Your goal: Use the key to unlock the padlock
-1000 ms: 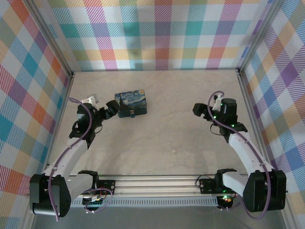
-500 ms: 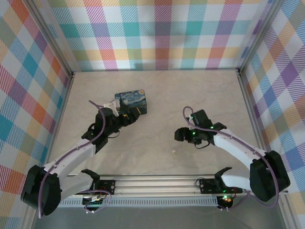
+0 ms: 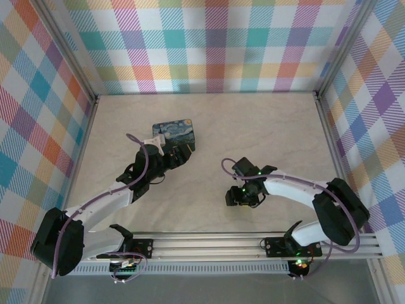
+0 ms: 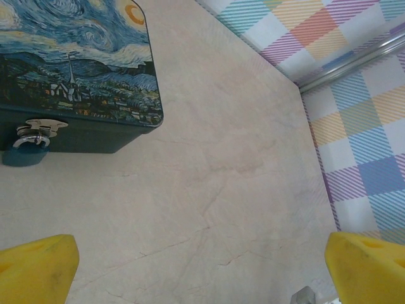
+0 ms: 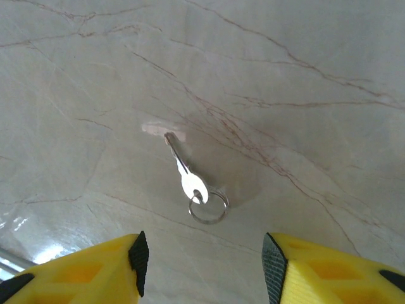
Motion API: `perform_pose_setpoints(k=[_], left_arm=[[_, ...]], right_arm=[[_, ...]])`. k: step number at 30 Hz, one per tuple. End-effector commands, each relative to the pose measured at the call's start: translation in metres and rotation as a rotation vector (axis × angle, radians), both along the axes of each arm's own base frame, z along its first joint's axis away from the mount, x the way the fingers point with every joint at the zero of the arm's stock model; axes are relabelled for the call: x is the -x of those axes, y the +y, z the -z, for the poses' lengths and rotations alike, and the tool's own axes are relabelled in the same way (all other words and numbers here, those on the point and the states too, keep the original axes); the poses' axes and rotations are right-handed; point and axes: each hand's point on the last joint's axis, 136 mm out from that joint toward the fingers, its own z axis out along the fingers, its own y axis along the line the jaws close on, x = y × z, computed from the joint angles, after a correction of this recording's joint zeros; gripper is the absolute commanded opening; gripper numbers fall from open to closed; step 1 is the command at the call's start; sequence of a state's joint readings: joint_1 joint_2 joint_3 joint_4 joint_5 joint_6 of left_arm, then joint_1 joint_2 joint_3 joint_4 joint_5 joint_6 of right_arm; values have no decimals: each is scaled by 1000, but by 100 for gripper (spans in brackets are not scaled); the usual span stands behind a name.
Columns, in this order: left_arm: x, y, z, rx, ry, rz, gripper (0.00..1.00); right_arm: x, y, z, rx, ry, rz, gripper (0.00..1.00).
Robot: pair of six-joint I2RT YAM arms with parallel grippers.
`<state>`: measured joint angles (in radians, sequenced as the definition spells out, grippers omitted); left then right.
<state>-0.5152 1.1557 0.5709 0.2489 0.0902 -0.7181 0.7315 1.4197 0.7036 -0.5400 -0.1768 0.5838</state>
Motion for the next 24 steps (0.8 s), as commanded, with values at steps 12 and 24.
perform_pose_setpoints(k=[12,24], left_arm=[[-1,0,-14,1,-32,-11,100],[-1,0,-11,-9,-18,-12,100]], right_arm=[[-14,11,-1,69,-58,-38,38],[-16,12,6,130,-59,-50,32]])
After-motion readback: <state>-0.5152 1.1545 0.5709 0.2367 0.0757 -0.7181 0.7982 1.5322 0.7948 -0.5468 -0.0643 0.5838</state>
